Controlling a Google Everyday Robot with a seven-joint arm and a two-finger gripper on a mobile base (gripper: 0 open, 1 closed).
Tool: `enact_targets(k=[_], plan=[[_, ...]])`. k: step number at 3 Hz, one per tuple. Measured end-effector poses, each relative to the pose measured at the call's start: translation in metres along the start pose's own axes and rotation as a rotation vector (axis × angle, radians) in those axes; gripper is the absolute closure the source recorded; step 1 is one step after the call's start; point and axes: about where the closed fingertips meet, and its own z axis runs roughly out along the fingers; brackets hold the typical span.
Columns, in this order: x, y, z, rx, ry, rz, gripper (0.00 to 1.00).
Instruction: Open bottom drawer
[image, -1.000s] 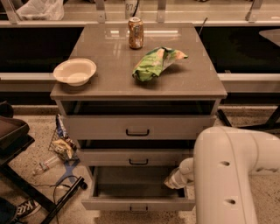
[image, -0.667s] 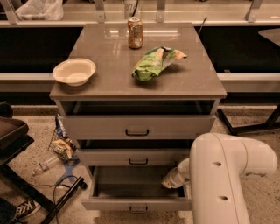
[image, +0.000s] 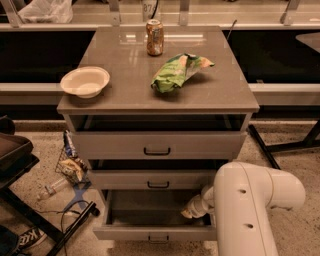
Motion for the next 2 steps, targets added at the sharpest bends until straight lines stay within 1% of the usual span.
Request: enact_targets(k=[1, 2], plan=[[0.005, 0.006, 0.005, -0.016, 0.01, 0.008, 1.0], [0.052, 0.031, 0.008, -0.067, 0.096, 0.056, 1.0]])
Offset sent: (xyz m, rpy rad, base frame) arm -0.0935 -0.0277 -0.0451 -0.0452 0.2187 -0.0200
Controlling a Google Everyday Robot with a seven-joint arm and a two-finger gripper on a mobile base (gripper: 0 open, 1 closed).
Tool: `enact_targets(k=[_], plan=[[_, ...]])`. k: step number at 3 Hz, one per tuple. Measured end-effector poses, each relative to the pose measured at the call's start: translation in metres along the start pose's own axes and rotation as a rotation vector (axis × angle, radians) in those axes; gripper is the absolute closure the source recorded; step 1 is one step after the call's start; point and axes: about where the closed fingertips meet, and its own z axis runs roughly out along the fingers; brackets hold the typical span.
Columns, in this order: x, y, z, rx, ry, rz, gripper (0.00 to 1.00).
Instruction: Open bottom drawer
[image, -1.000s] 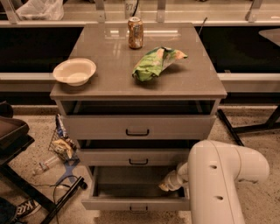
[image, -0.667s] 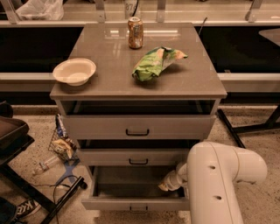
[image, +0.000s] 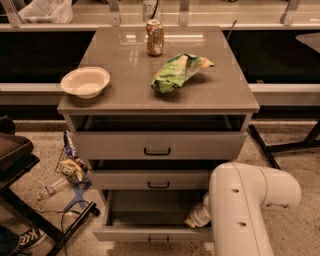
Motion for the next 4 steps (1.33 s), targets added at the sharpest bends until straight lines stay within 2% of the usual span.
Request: enact_targets(k=[1, 2, 3, 4], plan=[[0.014, 0.004, 0.0, -0.01, 0.027, 0.012, 1.0], [0.071, 0.023, -0.022, -0.05, 0.139, 0.033, 1.0], [0.098, 0.034, -0.039, -0.072, 0.189, 0.035, 1.0], [0.098, 0.034, -0.038, -0.073, 0.189, 0.035, 0.75]])
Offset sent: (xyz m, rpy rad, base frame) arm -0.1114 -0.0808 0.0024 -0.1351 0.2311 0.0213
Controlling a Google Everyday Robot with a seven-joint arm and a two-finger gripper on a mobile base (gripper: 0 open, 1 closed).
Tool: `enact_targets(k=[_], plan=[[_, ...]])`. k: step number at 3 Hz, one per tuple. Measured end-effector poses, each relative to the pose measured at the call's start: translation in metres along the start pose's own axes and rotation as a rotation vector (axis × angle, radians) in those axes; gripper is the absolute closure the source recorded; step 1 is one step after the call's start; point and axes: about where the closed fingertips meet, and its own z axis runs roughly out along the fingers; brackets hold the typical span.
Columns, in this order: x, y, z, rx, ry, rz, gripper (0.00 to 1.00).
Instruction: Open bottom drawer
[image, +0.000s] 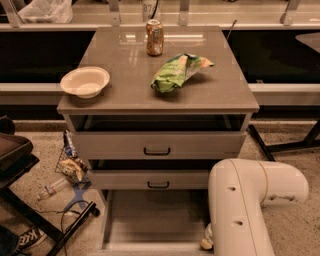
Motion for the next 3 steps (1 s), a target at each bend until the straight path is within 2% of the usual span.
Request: enact_targets(k=[1, 3], plan=[[0.0006, 0.0019, 0.0019, -0.004, 0.002, 0.0, 0.44], [-0.0026, 0.0059, 0.0057, -0.009, 0.004, 0.0, 0.0]])
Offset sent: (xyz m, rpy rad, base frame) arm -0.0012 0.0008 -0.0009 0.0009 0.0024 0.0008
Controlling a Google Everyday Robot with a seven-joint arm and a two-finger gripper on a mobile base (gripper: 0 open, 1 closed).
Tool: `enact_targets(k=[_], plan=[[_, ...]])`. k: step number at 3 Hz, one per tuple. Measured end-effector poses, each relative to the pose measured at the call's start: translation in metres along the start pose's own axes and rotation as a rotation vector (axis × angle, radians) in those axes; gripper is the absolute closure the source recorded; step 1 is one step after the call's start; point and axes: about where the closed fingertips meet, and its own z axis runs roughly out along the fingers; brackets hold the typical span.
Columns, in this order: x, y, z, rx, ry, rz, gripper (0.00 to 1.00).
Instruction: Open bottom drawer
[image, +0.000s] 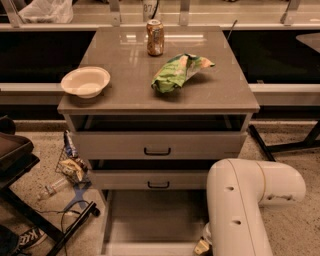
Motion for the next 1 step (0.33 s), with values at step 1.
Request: enact_targets(k=[1], plan=[[-0.0003, 0.0001, 0.0001, 0.0, 0.0, 0.0, 0.0]])
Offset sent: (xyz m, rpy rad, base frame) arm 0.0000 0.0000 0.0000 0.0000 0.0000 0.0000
